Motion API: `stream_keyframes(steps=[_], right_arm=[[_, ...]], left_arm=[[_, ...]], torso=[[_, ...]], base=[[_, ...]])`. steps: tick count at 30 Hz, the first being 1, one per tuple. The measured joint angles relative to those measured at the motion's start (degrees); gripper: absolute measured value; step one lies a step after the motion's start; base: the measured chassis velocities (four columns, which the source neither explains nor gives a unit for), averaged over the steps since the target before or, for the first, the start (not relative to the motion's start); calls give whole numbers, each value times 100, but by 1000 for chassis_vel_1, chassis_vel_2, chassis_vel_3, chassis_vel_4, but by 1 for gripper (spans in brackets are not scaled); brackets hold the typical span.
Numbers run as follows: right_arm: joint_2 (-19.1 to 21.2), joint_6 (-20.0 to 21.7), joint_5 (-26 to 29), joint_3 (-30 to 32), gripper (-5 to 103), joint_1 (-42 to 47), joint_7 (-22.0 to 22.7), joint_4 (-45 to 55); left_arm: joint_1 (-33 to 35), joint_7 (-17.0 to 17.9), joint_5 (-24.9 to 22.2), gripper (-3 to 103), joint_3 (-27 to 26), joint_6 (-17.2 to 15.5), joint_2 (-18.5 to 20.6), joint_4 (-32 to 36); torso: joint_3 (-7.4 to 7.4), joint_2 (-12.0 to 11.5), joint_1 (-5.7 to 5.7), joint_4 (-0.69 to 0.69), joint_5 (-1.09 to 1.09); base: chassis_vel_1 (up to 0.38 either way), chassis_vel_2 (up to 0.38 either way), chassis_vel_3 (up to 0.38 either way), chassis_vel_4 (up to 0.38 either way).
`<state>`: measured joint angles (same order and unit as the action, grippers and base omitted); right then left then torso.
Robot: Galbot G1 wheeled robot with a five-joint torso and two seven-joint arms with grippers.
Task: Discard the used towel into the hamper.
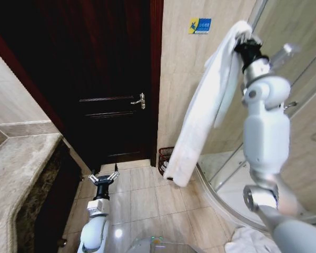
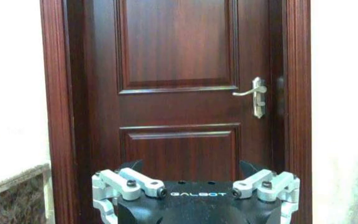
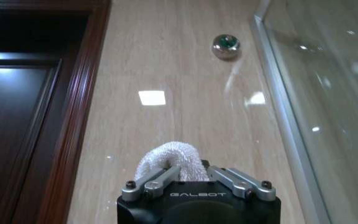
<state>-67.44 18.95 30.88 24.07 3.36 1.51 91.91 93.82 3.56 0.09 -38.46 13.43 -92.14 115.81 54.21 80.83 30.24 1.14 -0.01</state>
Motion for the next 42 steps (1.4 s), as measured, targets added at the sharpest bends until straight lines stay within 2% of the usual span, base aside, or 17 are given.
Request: stream_keyframes(steps=[12,19,23,26,30,37,42], right_arm=[[1,16,-62,-594,4,-1035,-33,-763],[20,-27,-198,-879,4,-2008,-151,-1824],[0,-75,-456,-935,4,-2481,-263,-2401],[-55,-223,-889,-988,4,-2893,-360,-2942],[-190,-394,-1121,-1083,4,-3322,-368,-3543],[-394,-566,-1300,-1086,4,-3576,-368,-4071],[-521,-764,-1342,-962,4,-3356,-375,-4192]], left_arm=[[47,13,-14,100,-29,37,0,40],[64,18,-50,100,-13,14,0,94],[107,12,-46,100,19,8,0,143],[113,-1,-50,100,17,3,0,164],[130,-7,-54,100,13,-8,0,194],[156,-8,-64,100,12,-9,0,206],[177,-12,-22,100,27,7,0,182]], torso=[[0,0,-1,-1,0],[0,0,-1,-1,1],[0,0,-1,0,1],[0,0,-1,-2,3],[-1,0,-1,-2,0],[-1,1,-1,0,0],[0,0,-1,-1,4]], base=[[0,0,0,0],[0,0,0,0],[0,0,0,0],[0,0,0,0],[0,0,0,0],[0,0,0,0],[0,0,0,0]])
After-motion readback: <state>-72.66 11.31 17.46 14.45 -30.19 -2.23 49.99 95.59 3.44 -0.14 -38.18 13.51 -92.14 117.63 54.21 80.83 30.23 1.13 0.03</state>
